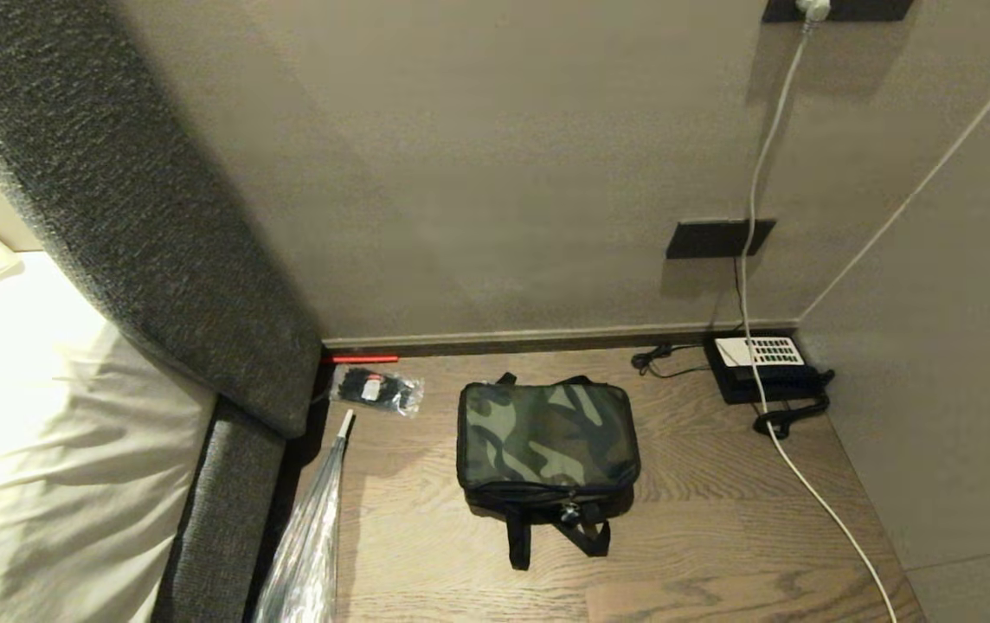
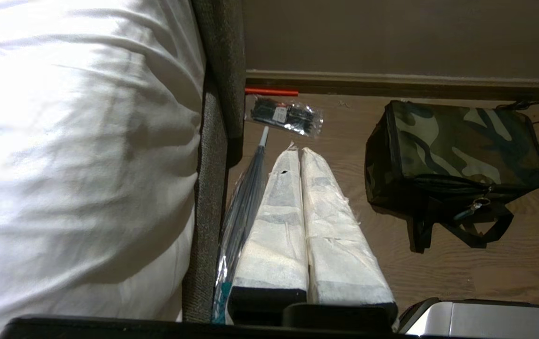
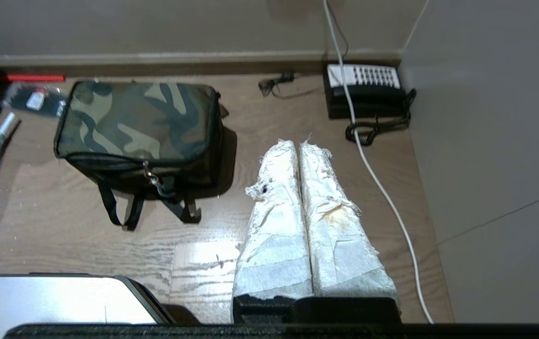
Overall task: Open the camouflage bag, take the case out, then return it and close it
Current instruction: Open the top of the storage box
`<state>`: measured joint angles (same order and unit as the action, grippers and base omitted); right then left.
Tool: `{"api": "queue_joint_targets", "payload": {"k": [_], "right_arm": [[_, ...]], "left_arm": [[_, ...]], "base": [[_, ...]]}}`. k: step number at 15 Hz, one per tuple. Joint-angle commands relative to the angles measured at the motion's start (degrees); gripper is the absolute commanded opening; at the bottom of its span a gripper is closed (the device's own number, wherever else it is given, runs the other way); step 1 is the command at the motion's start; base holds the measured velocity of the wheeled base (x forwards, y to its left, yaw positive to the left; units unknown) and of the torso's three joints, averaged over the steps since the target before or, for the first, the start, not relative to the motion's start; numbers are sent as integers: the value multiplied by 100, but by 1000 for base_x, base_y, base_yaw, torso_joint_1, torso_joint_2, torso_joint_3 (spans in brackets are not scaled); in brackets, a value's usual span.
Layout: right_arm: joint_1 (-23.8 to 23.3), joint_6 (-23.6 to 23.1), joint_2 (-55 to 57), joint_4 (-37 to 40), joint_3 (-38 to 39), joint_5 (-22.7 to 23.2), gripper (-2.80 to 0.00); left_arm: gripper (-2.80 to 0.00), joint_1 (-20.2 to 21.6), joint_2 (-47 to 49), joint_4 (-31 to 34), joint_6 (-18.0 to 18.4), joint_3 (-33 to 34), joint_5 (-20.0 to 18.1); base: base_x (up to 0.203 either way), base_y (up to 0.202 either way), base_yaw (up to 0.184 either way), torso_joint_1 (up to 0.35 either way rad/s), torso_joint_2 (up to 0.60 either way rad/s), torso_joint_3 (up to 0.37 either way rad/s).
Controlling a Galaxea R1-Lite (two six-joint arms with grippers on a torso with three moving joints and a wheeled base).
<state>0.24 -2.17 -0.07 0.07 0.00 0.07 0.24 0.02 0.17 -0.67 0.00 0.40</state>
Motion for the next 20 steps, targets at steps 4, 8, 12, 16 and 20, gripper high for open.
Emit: {"api": "queue_joint_targets", "payload": {"k": [4,8,12,16,20], "right_arm": [[2,-3,-19,1,0,1,-280],[2,-3,-19,1,-3,1,-280],[2,-3,-19,1,-9,1,-280],[2,-3,-19,1,0,1,-280],[2,-3,-19,1,-9,1,-280]], "left_arm": [[-280,2,-2,1,-4,18,4],[-280,2,-2,1,-4,18,4],[-280,2,-2,1,-4,18,4],[-280,2,-2,1,-4,18,6],[-280,2,-2,1,-4,18,4]], "base": [[0,0,0,4,3,-199],[0,0,0,2,6,-198],[0,0,0,2,5,-199],[0,0,0,2,6,-195],[0,0,0,0,6,-195]]}}
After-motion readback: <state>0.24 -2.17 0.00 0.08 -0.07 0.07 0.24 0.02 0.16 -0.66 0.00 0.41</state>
